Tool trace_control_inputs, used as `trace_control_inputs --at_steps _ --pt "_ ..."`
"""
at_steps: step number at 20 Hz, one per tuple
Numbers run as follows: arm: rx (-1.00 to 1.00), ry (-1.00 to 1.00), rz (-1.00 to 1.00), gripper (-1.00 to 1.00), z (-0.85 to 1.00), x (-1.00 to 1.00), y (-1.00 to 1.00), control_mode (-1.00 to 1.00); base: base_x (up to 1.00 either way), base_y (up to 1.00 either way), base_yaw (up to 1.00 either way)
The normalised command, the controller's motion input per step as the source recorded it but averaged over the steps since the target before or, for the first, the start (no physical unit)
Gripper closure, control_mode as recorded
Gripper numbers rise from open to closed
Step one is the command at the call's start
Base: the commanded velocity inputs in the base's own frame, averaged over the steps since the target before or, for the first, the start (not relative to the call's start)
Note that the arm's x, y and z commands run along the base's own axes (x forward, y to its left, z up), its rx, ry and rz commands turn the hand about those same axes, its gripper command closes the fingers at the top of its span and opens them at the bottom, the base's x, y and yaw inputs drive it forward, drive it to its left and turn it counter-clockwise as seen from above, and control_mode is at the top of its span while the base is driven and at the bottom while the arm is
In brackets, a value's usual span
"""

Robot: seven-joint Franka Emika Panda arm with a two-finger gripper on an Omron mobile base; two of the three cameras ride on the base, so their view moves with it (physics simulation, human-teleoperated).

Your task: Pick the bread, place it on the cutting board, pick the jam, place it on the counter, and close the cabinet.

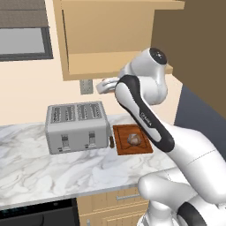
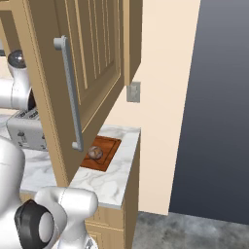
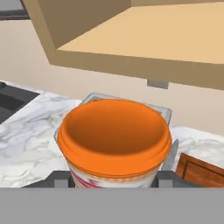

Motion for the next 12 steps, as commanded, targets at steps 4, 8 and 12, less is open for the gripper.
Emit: trace_control_inputs --at_steps 4,8,12 --pt "0.00 0.00 0.00 1.00 -0.48 -0.20 0.00 -1.00 0.00 0.00 0.00" --pt "0.00 0.00 0.00 1.00 -0.48 -0.19 0.00 -1.00 0.00 0.00 0.00" --pt "0.00 0.00 0.00 1.00 -0.52 -0.19 0.00 -1.00 0.00 0.00 0.00"
